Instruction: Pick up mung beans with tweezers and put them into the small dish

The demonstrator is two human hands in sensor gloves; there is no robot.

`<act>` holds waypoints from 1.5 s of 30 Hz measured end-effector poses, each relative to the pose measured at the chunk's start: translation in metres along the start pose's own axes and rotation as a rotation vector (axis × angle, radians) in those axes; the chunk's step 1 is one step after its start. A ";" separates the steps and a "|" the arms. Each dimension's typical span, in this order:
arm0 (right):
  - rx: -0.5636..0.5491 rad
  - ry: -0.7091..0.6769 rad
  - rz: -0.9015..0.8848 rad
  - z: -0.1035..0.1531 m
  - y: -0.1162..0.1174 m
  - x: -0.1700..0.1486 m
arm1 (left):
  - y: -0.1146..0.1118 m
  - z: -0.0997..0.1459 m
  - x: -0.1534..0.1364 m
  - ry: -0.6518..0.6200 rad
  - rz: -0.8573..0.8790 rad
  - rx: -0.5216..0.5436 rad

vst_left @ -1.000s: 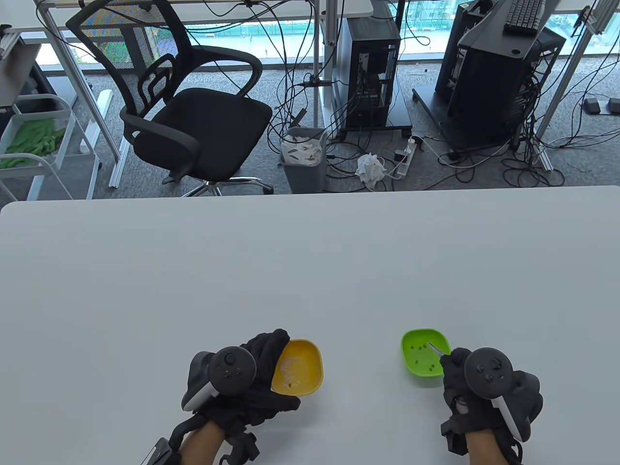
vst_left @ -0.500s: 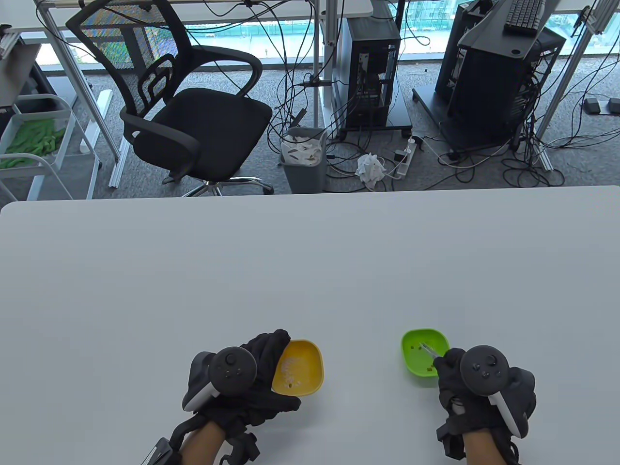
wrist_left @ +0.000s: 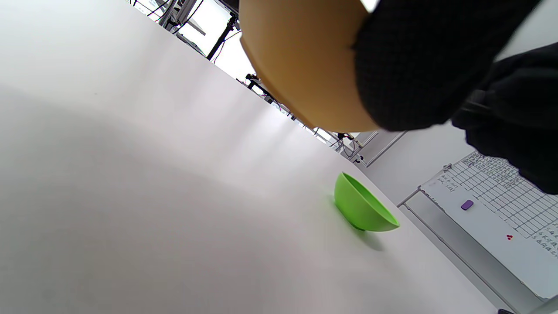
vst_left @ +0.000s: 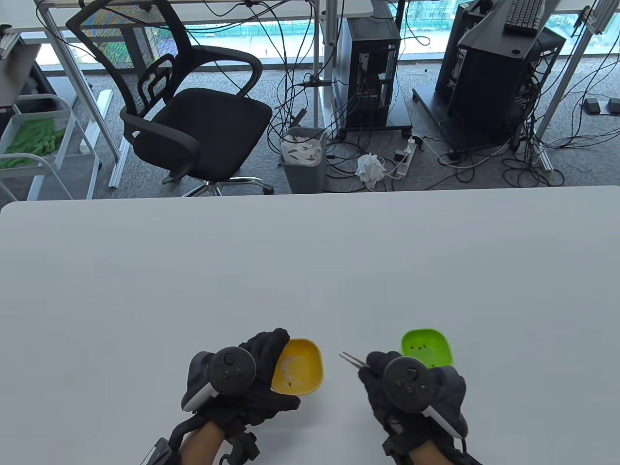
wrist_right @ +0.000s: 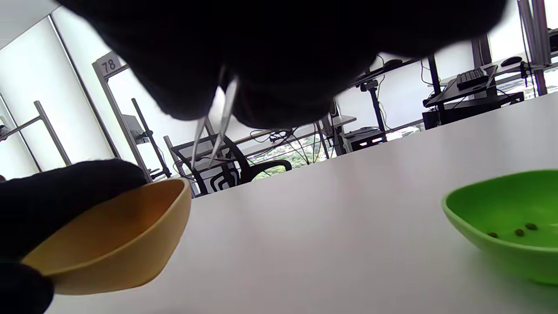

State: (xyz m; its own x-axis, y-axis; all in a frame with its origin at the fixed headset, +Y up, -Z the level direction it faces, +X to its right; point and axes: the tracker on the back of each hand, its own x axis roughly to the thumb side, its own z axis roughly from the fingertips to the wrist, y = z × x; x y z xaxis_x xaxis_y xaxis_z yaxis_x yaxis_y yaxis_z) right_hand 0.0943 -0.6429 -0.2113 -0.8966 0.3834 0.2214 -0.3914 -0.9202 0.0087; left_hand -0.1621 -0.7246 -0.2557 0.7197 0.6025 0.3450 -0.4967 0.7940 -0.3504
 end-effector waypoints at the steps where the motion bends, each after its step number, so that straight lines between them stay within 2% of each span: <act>1: 0.020 -0.028 0.022 -0.002 0.004 0.011 | 0.000 0.000 0.000 0.000 0.000 -0.001; 5: 0.089 -0.081 0.080 -0.011 0.016 0.040 | 0.000 0.000 0.000 -0.001 0.001 -0.003; 9: 0.137 -0.093 0.114 -0.018 0.025 0.053 | 0.000 0.000 0.000 -0.002 0.000 0.001; 20: 0.198 -0.081 0.133 -0.024 0.042 0.054 | 0.000 0.000 0.001 -0.002 -0.002 -0.005; 31: 0.226 -0.081 0.111 -0.025 0.044 0.053 | 0.000 0.000 0.001 0.007 -0.011 -0.012; 40: 0.191 -0.095 0.105 -0.025 0.045 0.052 | 0.000 -0.001 0.002 0.004 -0.013 -0.015; 45: 0.110 -0.075 0.052 -0.021 0.027 0.039 | 0.001 0.000 0.001 0.004 -0.005 -0.007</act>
State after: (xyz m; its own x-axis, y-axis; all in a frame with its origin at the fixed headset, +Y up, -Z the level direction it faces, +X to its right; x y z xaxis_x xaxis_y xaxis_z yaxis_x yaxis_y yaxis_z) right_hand 0.0446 -0.6507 -0.2228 -0.8955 0.3320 0.2963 -0.3161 -0.9433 0.1014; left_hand -0.1614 -0.7235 -0.2556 0.7243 0.5982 0.3429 -0.4897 0.7964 -0.3549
